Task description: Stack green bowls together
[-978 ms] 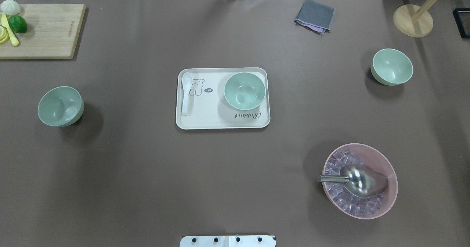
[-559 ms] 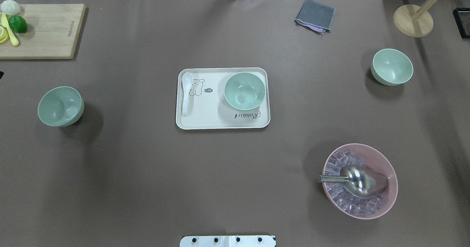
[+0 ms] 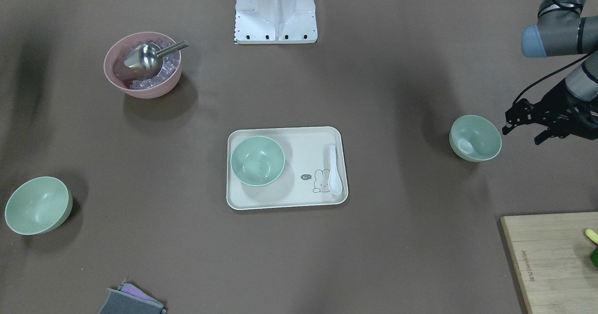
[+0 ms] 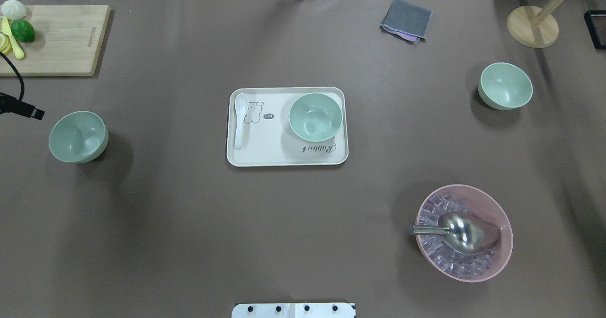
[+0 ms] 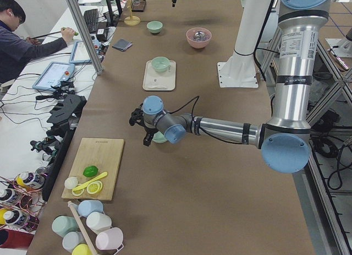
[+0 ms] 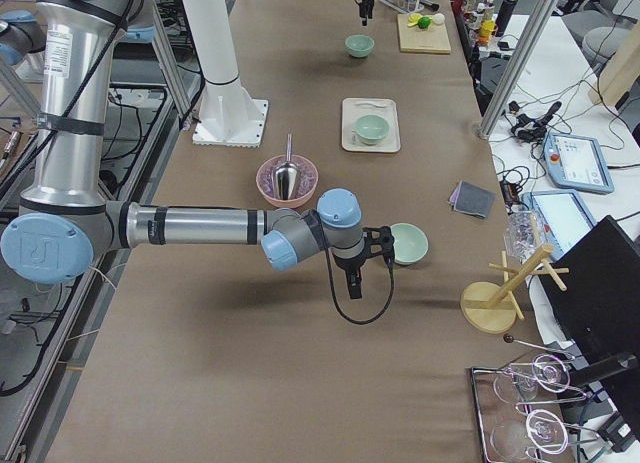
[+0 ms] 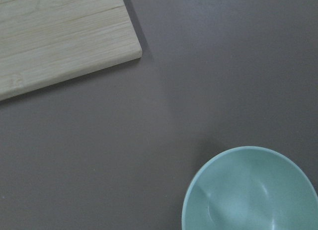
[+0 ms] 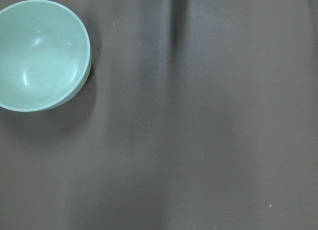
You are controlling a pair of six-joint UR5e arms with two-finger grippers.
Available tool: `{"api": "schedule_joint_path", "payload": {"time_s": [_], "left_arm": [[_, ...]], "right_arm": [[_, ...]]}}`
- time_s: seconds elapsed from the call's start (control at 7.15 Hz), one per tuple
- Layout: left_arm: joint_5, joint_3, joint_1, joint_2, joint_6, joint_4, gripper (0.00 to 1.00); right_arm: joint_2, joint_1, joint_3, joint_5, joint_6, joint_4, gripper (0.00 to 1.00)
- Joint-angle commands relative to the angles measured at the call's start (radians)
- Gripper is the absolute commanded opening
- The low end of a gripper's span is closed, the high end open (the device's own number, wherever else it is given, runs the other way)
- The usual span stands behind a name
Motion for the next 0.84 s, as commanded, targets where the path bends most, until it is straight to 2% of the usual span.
{"api": "schedule_joint_path", "payload": {"time_s": [0.0,0.28,0.7], "left_arm": [[0.064,0.013,0.060,-0.001,-0.034,-0.003,0.62],[0.064,0.016,0.086,-0.001,-0.032,-0.005,0.45],[0.064,0.071,0.089,-0.002,-0.031,-0.067,0.31]], "right_arm": [[-0.001,-0.005,-0.001,-0.006,0.012,0.020,1.00],[-0.003,-0.005,-0.001,-0.008,0.012,0.021,1.00],[-0.006,-0.004,-0.001,-0.008,0.009,0.021,1.00]]}}
